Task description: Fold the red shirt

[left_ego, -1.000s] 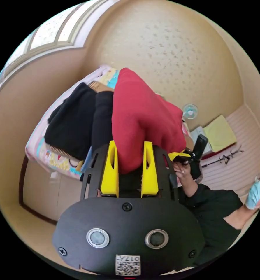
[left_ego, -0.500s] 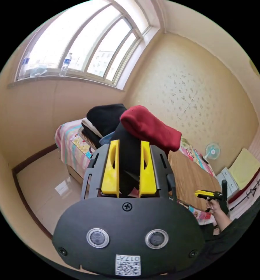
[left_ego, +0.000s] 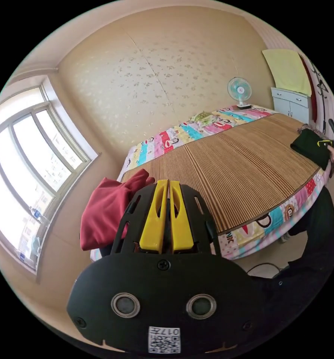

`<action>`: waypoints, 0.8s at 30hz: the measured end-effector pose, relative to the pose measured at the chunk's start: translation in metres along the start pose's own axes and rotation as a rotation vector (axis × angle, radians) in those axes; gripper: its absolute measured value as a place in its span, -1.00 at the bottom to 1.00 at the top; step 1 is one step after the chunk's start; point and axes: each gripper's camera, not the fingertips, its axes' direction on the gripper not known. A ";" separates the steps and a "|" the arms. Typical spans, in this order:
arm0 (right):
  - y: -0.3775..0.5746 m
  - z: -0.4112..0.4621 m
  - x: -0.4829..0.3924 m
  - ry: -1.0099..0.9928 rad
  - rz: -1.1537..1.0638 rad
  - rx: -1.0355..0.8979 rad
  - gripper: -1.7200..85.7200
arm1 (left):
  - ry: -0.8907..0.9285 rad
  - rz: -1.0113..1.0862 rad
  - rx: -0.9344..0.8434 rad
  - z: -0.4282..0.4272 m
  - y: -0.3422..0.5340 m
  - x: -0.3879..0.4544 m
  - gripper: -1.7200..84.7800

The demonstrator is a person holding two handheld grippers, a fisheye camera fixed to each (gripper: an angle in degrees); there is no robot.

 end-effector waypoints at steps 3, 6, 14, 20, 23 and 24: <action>0.025 0.021 0.102 -0.159 0.450 -0.075 -0.71 | 0.160 -0.007 0.021 0.010 0.008 0.031 -0.97; 0.068 0.009 0.163 -0.322 0.741 -0.004 -0.69 | 0.386 -0.072 -0.067 0.032 0.018 0.044 -0.97; -0.009 -0.024 0.194 -0.447 0.684 0.101 -0.68 | 0.728 -0.186 -0.206 0.078 0.024 0.020 -0.97; -0.071 -0.041 0.239 -0.397 0.722 0.125 -0.67 | 0.760 -0.173 0.024 0.043 0.008 0.013 -0.97; -0.090 -0.042 0.248 -0.455 0.734 0.154 -0.68 | 0.762 -0.183 0.082 0.039 0.003 0.018 -0.97; -0.095 -0.042 0.248 -0.473 0.732 0.163 -0.68 | 0.769 -0.185 0.077 0.040 0.002 0.018 -0.97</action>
